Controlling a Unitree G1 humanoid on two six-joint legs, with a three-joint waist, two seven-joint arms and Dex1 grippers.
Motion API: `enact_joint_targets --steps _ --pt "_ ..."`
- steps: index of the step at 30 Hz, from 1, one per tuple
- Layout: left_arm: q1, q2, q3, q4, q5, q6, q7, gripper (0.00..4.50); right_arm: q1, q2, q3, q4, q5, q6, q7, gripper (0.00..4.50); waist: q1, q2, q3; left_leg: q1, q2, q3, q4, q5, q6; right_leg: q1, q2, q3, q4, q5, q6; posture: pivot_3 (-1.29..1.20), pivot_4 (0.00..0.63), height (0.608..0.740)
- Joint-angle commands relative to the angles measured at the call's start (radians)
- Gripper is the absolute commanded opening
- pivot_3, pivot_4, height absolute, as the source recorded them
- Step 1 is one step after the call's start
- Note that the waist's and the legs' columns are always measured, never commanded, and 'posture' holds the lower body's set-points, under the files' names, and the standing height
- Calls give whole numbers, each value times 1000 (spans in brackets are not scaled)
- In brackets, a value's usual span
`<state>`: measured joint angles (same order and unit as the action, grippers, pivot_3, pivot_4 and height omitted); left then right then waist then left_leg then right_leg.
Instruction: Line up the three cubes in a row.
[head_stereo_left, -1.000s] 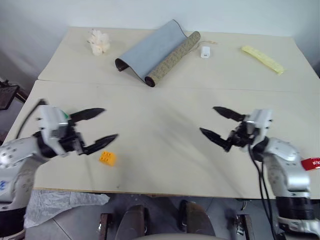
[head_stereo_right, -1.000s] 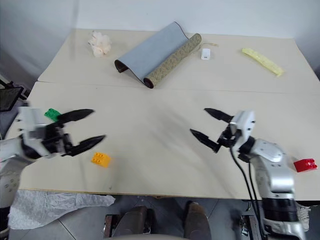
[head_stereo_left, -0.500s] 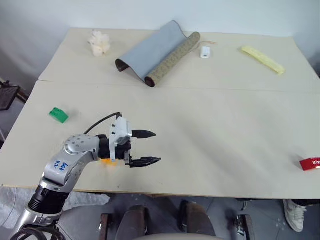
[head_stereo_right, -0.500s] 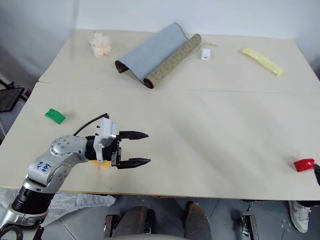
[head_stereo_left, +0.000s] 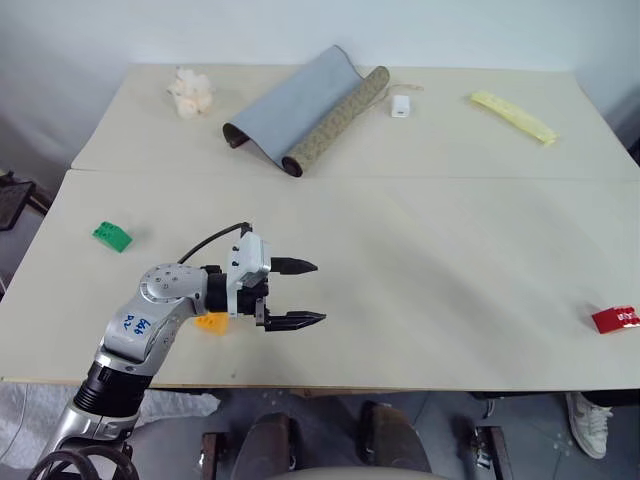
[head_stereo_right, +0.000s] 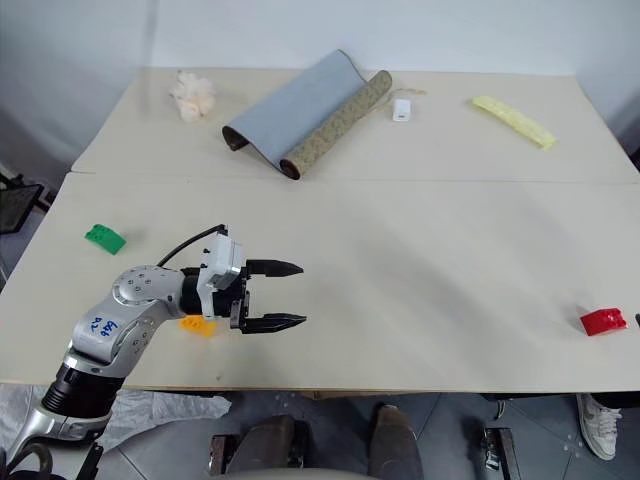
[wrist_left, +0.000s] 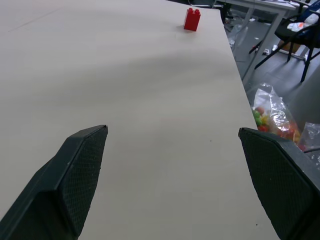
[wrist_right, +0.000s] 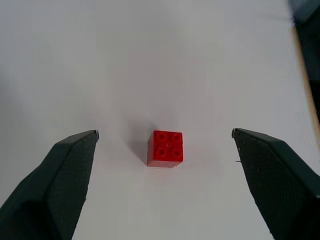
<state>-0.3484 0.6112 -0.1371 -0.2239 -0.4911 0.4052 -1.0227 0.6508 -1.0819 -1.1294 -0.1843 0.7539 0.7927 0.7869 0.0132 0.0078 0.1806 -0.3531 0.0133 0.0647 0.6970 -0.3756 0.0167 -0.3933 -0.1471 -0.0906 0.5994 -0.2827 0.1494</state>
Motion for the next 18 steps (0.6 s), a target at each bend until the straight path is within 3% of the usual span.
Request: enact_joint_targets --steps 1,7,18 --pt "-9 -11 1 -24 13 -21 -2 4456 -33 -94 55 134 -37 105 75 4500 12 0 0 0 0 0 0 0 0 0 0 0 0 0 0 0 150 740" --pt "-11 -14 1 -39 32 -19 0 4456 -225 -251 292 349 -139 122 124 4500 10 0 0 -3 -2 1 2 -2 3 0 -1 0 -6 2 3 0 150 740" --pt "10 -4 11 -70 24 -8 -2 4456 -464 -247 584 497 -252 81 211 4500 10 0 0 -4 -1 3 2 -2 3 0 0 -2 -7 2 4 0 150 740"
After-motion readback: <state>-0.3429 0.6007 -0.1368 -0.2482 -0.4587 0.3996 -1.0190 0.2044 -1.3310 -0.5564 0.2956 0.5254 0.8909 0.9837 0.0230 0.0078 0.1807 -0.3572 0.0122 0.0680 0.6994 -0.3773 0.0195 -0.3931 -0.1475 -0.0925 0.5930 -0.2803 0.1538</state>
